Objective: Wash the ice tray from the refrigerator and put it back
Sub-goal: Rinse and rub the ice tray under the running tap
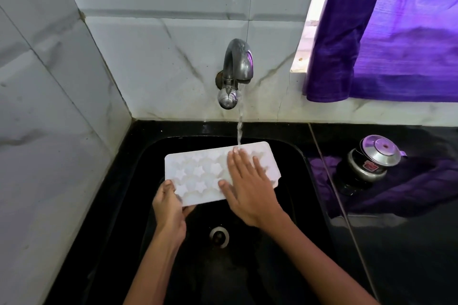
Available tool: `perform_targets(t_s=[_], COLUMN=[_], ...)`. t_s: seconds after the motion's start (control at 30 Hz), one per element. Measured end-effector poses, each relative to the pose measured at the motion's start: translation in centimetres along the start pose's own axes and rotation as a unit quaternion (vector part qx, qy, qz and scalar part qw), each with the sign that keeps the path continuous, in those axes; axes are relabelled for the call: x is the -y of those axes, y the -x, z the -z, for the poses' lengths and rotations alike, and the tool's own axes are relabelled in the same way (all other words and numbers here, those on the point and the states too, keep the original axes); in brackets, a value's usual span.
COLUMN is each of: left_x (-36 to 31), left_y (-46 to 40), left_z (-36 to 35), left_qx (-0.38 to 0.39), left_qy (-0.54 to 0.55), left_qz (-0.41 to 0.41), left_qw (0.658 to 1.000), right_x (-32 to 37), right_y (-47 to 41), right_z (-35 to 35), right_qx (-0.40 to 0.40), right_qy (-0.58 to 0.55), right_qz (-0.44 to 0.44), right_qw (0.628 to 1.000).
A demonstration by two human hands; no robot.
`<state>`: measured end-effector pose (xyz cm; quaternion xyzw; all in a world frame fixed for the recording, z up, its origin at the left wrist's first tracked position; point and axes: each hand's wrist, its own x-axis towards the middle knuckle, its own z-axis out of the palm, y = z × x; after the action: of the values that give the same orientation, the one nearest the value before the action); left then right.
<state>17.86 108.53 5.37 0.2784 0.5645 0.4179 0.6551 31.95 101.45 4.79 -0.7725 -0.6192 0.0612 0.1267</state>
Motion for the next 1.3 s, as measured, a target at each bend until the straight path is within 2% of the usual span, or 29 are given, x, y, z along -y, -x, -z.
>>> perform_targets(t_s=[0.1, 0.23, 0.3, 0.37, 0.43, 0.5, 0.57, 0.8, 0.87, 1.07, 1.17, 1.3], left_x=[-1.0, -1.2, -0.9, -0.5, -0.3, -0.3, -0.6, -0.6, -0.4, -0.4, -0.4, 0.6], left_y=[-1.0, -1.4, -1.1, -0.8, -0.6, -0.6, -0.9, -1.2, -1.2, -1.5, -1.7, -1.3], left_z=[0.5, 0.6, 0.2, -0.2, -0.5, -0.5, -0.3, -0.9, -1.5, -2.2, -1.7, -2.5], left_qx=[-0.014, -0.016, -0.002, 0.016, 0.031, 0.028, 0.015, 0.035, 0.041, 0.028, 0.013, 0.054], left_qy=[-0.003, -0.005, -0.006, -0.007, -0.017, -0.018, -0.009, -0.013, -0.001, 0.005, 0.015, -0.008], left_qz=[-0.005, 0.002, 0.005, 0.009, 0.01, 0.003, -0.002, 0.014, 0.022, 0.012, 0.02, 0.033], left_qw=[1.0, 1.0, 1.0, 1.0, 0.999, 0.999, 1.0, 0.999, 0.999, 1.0, 1.0, 0.998], right_x=[-0.3, -2.2, -2.3, -1.7, -0.8, -0.3, -0.8, -3.6, -3.2, -0.6, -1.6, -2.1], right_y=[1.0, 0.0, -0.9, -1.2, -0.8, 0.1, 0.8, -1.3, -2.0, 0.1, 0.8, -1.0], right_z=[0.1, 0.6, 1.0, 1.1, 0.8, 0.5, 0.4, 1.5, 1.5, 0.3, 0.3, 0.5], right_qx=[0.01, -0.011, -0.003, 0.006, 0.02, 0.041, 0.047, 0.0, -0.007, 0.031, 0.023, 0.016], right_qy=[-0.003, 0.009, 0.023, 0.03, 0.013, -0.006, -0.007, 0.016, 0.026, -0.015, -0.022, 0.0], right_qz=[0.045, -0.084, -0.11, -0.08, -0.013, 0.049, 0.068, -0.078, -0.069, 0.059, 0.026, -0.041], right_qw=[0.999, 0.996, 0.994, 0.996, 1.0, 0.998, 0.997, 0.997, 0.997, 0.998, 0.999, 0.999])
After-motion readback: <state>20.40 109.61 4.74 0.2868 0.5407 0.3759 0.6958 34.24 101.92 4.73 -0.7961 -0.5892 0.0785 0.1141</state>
